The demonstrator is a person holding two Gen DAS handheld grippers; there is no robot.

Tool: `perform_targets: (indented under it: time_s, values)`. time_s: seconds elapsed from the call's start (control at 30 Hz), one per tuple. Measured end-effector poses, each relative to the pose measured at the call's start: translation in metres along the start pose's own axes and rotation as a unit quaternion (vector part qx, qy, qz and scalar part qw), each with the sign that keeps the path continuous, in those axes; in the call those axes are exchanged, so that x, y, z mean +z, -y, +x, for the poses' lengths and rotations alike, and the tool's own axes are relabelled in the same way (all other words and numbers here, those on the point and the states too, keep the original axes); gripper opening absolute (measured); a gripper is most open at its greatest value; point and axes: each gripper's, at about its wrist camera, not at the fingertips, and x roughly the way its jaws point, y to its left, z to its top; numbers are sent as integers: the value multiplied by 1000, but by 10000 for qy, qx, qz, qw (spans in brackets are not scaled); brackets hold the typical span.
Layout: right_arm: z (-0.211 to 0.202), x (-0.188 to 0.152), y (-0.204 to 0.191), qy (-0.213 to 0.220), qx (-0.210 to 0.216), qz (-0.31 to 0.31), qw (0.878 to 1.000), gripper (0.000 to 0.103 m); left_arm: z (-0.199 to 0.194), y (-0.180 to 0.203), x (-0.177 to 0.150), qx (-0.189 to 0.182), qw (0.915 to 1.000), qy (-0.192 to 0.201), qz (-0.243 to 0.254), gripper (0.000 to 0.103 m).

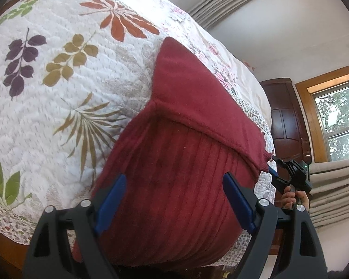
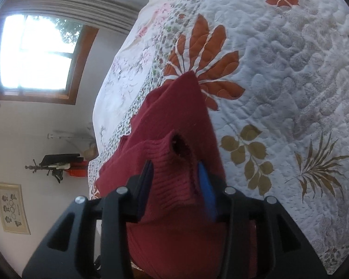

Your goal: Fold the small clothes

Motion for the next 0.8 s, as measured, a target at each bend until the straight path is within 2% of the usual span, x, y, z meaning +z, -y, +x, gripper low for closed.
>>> perform_targets:
  time_s: [0.07,0.17,0.27,0.4,0.47,0.53,0.6,0.67,0.7,0.8]
  values:
    - [0,0,1,-57,-24,-65,10000,25,1,4,0,-29,10000,3,29,85]
    - [7,4,3,-110,-331,-229,9991,20,5,13,5,-98,9999,-10,114,85]
    - [6,8,11,23,-532,-214,9984,19,13,28,18,-209,9994,-23,285,85]
    - [-19,7,5,398,-110,-185,9990,19,26,55,50,-434,9967,86,676,86]
    - [-17,3,-4,309,3,-374,9988,19,36,65,63,-530,9954,82,793,87]
    - [-4,3,-11,113,-115,-570,9982,19,55,73,80,-598,9939,6,931,87]
    - [10,7,-8,57,-302,-535,9981,19,75,75,94,-434,9944,-124,957,87]
    - [13,11,-1,195,-493,-430,9977,20,92,71,105,-190,9954,-245,903,87]
    - [12,13,4,263,-486,-350,9979,20,101,65,111,83,9961,-289,824,87]
    - [2,12,9,340,-413,-309,9981,24,110,52,116,213,9966,-402,688,88]
